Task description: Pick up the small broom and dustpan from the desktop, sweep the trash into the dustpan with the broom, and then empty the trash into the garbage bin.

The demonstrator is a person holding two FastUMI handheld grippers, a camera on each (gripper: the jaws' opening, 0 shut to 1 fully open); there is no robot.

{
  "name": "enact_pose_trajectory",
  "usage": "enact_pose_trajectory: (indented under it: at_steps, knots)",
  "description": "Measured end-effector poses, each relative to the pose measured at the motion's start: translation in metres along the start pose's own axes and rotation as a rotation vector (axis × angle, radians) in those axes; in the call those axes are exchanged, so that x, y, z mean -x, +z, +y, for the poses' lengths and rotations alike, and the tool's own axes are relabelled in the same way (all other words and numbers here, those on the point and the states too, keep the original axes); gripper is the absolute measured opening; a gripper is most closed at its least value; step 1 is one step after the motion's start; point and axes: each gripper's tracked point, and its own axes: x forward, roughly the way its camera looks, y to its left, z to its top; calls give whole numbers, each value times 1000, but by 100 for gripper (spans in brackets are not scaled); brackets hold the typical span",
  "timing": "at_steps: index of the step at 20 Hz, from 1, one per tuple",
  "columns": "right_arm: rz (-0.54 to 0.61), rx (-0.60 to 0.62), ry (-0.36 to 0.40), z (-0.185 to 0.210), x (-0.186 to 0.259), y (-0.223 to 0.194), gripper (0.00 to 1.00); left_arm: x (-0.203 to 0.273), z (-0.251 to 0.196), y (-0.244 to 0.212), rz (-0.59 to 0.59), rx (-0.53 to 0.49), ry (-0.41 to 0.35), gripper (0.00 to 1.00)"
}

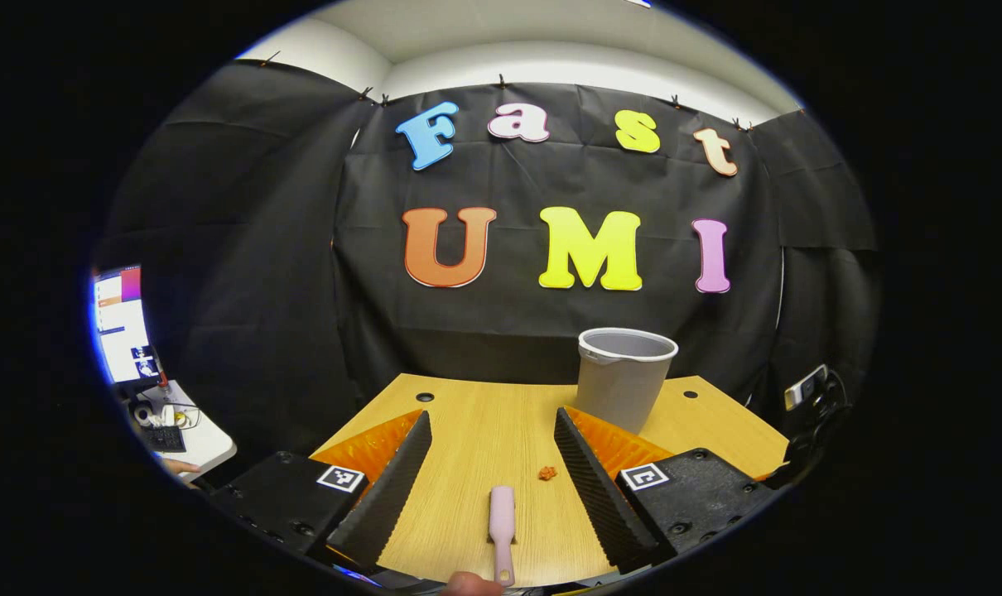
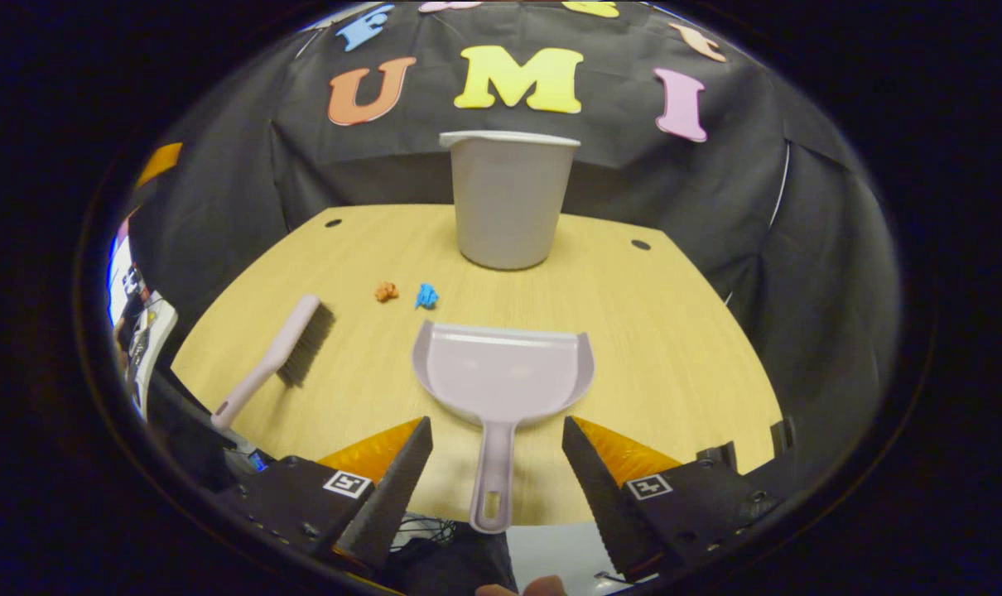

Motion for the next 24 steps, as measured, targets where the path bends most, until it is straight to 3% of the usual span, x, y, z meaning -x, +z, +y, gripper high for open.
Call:
enact_pose_trajectory:
  at_steps: [8, 11, 13, 14, 16, 18, 24]
  knots:
    - [144, 0, -13, -3, -52, -19, 93, -1, 18, -4, 11, -18, 65, 96]
    - [183, -21, -5, 0, -62, -23, 81, -2, 25, -5, 12, -26, 85, 96]
    - [211, -47, -6, 2, -69, -24, 57, -2, 28, -8, 22, -24, 92, 96]
    - [221, -53, -11, 1, -70, -24, 51, -2, 30, -10, 28, -22, 93, 96]
    - [234, -67, -5, 2, -71, -25, 51, -3, 30, -16, 48, -22, 90, 96]
    - [241, -58, -21, -1, -70, -23, 32, -4, 28, -24, 64, -31, 80, 96]
    - [274, 29, 16, -14, -77, -18, 24, -10, 30, -42, 111, -28, 73, 96]
